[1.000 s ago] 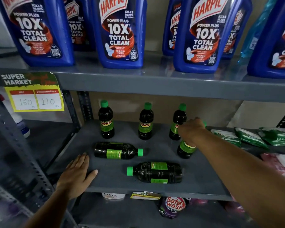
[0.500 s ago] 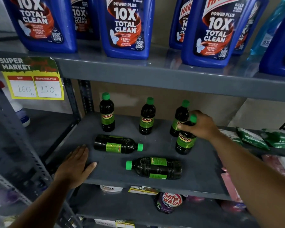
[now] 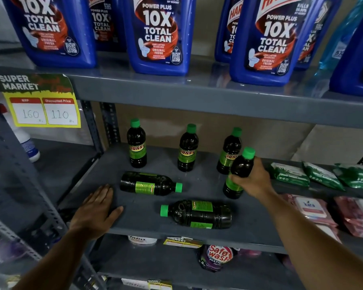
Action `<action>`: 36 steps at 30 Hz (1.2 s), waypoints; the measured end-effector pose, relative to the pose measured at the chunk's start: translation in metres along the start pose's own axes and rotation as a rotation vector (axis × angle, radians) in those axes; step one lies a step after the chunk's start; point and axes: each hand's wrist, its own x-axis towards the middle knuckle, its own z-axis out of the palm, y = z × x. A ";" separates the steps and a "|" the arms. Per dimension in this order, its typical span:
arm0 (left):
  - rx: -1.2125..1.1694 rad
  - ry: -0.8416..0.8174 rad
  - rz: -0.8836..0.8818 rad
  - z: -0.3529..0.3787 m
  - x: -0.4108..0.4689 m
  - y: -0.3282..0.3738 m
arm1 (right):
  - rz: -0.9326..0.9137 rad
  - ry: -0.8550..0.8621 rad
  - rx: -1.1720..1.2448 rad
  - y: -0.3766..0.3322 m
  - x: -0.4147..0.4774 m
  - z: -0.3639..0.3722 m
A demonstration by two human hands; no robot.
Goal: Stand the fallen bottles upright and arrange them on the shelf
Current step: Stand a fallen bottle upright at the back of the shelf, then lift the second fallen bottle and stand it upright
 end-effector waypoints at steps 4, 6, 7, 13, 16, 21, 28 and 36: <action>0.026 -0.022 -0.001 0.000 0.001 -0.001 | -0.033 0.026 0.027 -0.010 -0.010 0.000; 0.036 -0.042 0.000 0.000 0.002 -0.001 | -0.229 0.290 -0.164 -0.016 -0.026 0.003; 0.040 -0.041 -0.001 0.000 0.002 0.000 | -0.378 0.414 -0.260 -0.019 -0.036 0.006; 0.045 -0.032 0.008 0.002 0.003 -0.001 | -0.662 -0.573 -0.564 -0.048 -0.080 0.035; 0.053 -0.049 0.009 0.003 0.003 -0.002 | -0.612 -0.719 -0.822 -0.042 -0.084 0.051; 0.050 -0.048 0.001 0.004 0.003 -0.001 | -0.587 -0.608 -0.807 -0.038 -0.084 0.062; 0.049 -0.023 0.000 0.004 0.004 -0.001 | -0.367 -0.134 -0.182 -0.031 -0.084 0.088; 0.034 -0.032 -0.012 0.008 0.004 -0.003 | -0.236 -0.122 0.375 -0.037 -0.055 0.111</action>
